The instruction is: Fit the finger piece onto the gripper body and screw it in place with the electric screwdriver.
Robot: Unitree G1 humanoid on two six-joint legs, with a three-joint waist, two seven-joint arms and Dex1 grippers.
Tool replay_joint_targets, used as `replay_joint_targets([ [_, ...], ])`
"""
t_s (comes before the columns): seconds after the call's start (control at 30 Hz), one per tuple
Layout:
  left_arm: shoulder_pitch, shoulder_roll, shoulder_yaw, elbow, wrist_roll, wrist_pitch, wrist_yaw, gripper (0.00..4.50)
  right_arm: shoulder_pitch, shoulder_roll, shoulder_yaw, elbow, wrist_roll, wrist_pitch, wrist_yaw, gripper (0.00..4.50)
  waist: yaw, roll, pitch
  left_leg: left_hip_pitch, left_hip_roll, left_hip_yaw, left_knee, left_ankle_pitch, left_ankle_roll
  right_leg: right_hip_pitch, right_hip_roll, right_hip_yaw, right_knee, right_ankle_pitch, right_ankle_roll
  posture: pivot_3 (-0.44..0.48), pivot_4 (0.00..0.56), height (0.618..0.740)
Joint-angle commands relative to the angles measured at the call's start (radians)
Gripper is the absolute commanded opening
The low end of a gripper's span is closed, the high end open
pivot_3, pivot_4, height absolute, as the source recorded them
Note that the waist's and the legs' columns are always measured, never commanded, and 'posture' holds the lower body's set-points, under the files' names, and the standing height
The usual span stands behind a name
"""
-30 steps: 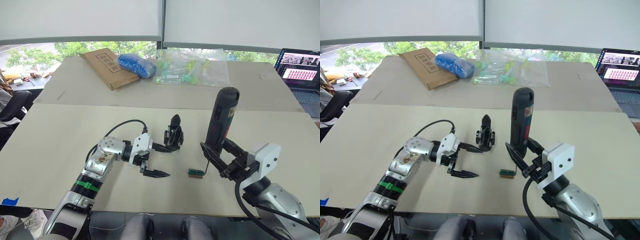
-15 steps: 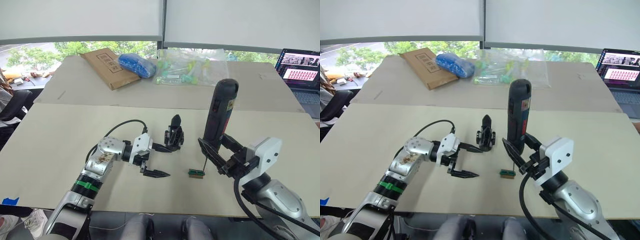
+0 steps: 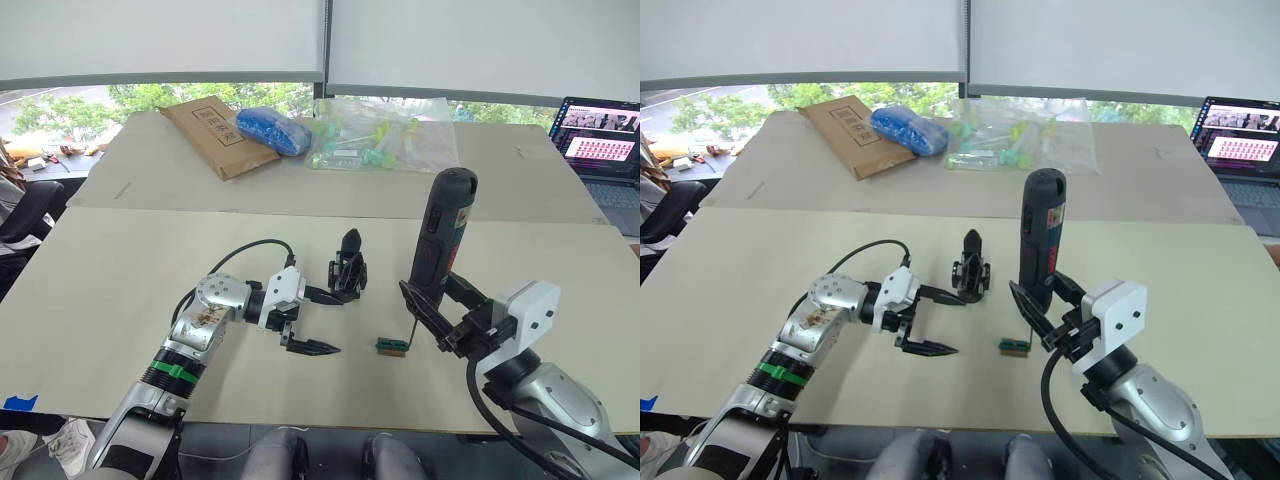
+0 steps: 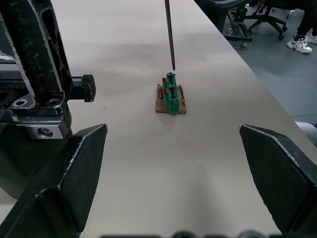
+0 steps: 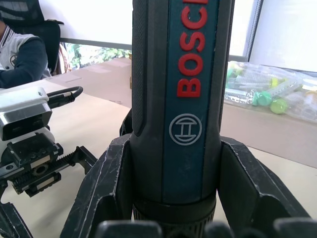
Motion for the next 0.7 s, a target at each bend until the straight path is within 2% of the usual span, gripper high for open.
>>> replay_joint_targets([
  [0.03, -0.017, -0.003, 0.002, -0.012, 0.000, -0.009, 0.000, 4.50, -0.027, 0.009, -0.016, -0.037, 0.018, -0.043, 0.000, 1.95, 0.000, 0.000, 0.000, 0.000, 0.000, 0.000, 0.000, 0.000, 0.000, 0.000, 0.000, 0.000, 0.000, 0.000, 0.000, 0.000, 0.150, 0.740],
  [0.7, -0.013, 0.001, 0.003, -0.022, -0.001, -0.007, 0.004, 4.50, -0.061, -0.004, 0.000, -0.048, 0.013, 0.006, -0.032, 1.95, 0.000, 0.000, 0.000, 0.000, 0.000, 0.000, 0.000, 0.000, 0.000, 0.000, 0.000, 0.000, 0.000, 0.000, 0.000, 0.000, 0.150, 0.740],
])
